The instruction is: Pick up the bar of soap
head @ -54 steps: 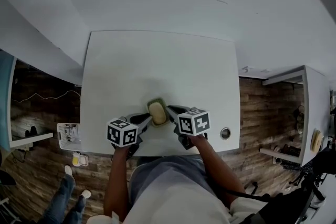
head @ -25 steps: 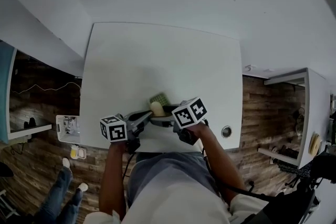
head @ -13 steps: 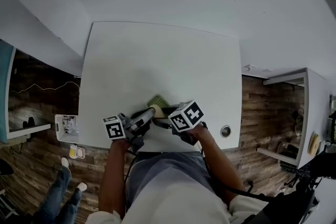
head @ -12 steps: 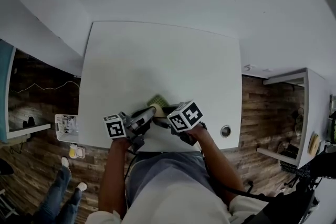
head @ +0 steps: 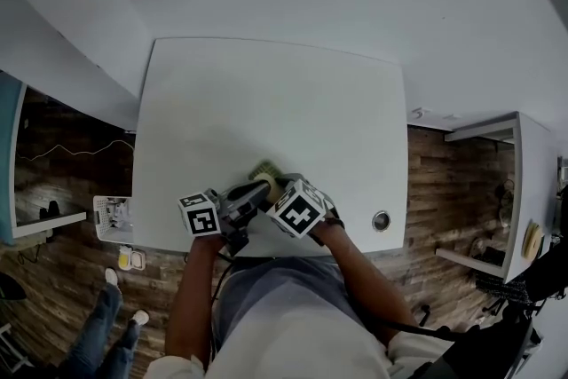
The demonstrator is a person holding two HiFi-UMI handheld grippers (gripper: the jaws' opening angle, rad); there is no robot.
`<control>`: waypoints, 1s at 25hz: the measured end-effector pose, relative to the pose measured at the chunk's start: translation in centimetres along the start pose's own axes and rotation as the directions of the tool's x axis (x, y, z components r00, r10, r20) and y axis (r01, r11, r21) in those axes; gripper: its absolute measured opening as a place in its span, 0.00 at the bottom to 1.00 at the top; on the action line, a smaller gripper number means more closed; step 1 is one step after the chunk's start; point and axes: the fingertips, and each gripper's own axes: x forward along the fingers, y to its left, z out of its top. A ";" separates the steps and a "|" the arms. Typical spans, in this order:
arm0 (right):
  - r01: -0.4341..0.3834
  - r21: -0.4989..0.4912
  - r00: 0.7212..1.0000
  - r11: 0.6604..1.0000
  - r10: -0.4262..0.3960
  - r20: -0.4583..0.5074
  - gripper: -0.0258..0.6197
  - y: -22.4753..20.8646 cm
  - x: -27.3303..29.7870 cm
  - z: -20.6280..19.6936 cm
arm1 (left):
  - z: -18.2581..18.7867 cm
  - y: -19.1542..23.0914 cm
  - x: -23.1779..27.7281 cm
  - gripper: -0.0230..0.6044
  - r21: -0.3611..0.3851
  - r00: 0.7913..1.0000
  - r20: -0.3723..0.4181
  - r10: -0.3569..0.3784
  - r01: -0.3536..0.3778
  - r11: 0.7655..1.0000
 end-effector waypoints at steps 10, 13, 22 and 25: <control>-0.045 0.032 0.998 0.998 0.043 0.047 0.47 -0.5 -0.6 -0.3 | 1.0 1.4 -3.2 0.03 0.114 0.984 0.059 0.168 -0.174 0.978; -0.092 0.108 0.992 0.990 0.083 0.092 0.47 -0.7 -1.0 -0.2 | 0.5 1.8 -3.8 0.03 0.190 0.966 0.020 0.258 -0.257 0.948; -0.163 0.222 0.979 0.961 0.128 0.161 0.47 -1.1 -1.3 0.0 | -0.6 3.4 -4.5 0.03 0.280 0.897 -0.014 0.442 -0.421 0.863; -0.198 0.268 0.970 0.943 0.148 0.194 0.46 -1.2 -1.5 0.3 | -0.9 3.6 -4.2 0.03 0.279 0.889 -0.023 0.457 -0.434 0.857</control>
